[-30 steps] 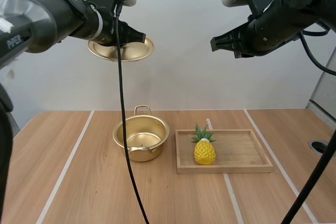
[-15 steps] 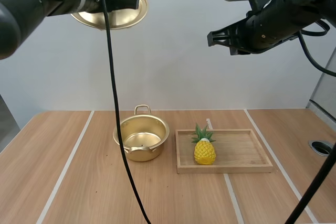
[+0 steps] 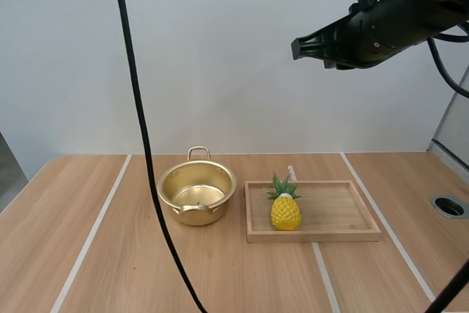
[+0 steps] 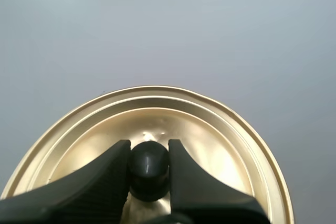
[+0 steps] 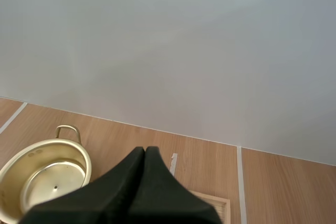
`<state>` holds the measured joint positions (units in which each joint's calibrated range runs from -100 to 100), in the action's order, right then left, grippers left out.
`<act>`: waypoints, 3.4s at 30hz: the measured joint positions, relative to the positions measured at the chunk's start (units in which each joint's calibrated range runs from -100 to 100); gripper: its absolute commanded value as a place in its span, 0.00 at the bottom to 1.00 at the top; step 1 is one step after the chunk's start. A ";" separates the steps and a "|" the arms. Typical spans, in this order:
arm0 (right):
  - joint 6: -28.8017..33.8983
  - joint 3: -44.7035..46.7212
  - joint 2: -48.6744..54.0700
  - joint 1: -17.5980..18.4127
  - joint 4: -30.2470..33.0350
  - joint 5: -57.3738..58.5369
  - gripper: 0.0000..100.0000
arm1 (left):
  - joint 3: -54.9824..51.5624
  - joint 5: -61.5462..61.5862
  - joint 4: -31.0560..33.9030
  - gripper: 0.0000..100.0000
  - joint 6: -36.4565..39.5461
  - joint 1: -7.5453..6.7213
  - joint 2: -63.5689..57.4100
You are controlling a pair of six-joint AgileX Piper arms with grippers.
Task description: Open the pot, put the pineapple inside, and close it
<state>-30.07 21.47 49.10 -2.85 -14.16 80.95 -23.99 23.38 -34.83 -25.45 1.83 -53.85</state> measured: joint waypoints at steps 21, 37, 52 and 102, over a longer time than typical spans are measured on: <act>-8.28 0.00 1.08 0.00 -11.58 -1.35 0.00 | 0.00 -4.02 0.00 0.00 0.52 0.00 -8.09; -8.98 0.00 -12.79 0.00 -11.96 6.16 0.00 | 0.00 -4.02 -0.11 0.00 0.52 0.00 -8.09; -9.10 0.00 -13.34 0.00 -7.81 10.74 1.00 | 0.00 -4.02 -0.11 0.00 0.52 0.00 -8.09; -14.98 25.64 -33.60 2.77 -10.49 -15.30 1.00 | 0.00 -4.02 -0.23 0.00 0.52 0.00 -8.09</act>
<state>-45.05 47.10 15.50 -0.07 -24.66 65.65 -23.99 19.36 -35.06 -24.94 1.83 -61.94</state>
